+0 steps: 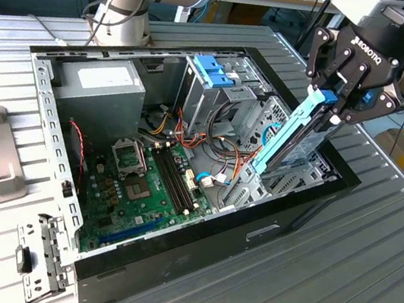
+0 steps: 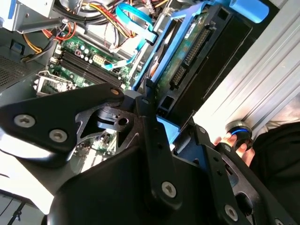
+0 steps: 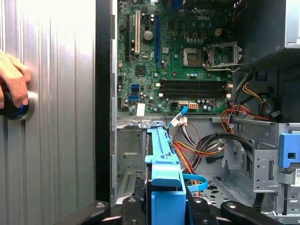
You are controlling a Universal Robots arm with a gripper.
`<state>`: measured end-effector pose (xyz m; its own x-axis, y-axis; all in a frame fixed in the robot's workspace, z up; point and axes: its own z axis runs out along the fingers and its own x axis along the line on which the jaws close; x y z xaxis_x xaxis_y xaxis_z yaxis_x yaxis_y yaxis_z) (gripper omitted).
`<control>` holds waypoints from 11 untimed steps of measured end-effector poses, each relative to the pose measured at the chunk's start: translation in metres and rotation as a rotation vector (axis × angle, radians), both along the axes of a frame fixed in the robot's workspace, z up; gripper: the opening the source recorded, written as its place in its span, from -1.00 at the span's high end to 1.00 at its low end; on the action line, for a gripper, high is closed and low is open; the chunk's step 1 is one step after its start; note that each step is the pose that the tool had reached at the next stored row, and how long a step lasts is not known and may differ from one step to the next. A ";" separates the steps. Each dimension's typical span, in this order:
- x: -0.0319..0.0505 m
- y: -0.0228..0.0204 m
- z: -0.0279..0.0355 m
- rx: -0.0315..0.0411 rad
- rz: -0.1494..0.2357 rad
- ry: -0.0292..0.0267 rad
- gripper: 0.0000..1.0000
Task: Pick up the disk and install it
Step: 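Insert the disk into the insertion slot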
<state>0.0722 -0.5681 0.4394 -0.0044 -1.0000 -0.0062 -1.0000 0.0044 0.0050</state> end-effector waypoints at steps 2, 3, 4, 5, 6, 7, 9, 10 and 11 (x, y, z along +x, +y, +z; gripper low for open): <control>0.0007 0.0009 0.0001 -0.0002 -0.006 0.0001 0.26; 0.0008 0.0010 0.0000 -0.0002 -0.009 0.0003 0.26; 0.0009 0.0010 -0.0004 0.0000 -0.010 0.0010 0.26; 0.0010 0.0011 -0.0011 -0.0002 -0.011 0.0020 0.26; 0.0010 0.0010 -0.0045 -0.0003 -0.011 0.0052 0.26; 0.0010 0.0010 -0.0056 -0.0002 -0.011 0.0059 0.26; 0.0010 0.0009 -0.0082 -0.0002 -0.011 0.0076 0.26; 0.0010 0.0008 -0.0090 -0.0001 -0.011 0.0080 0.26; 0.0010 0.0007 -0.0098 -0.0002 -0.011 0.0084 0.26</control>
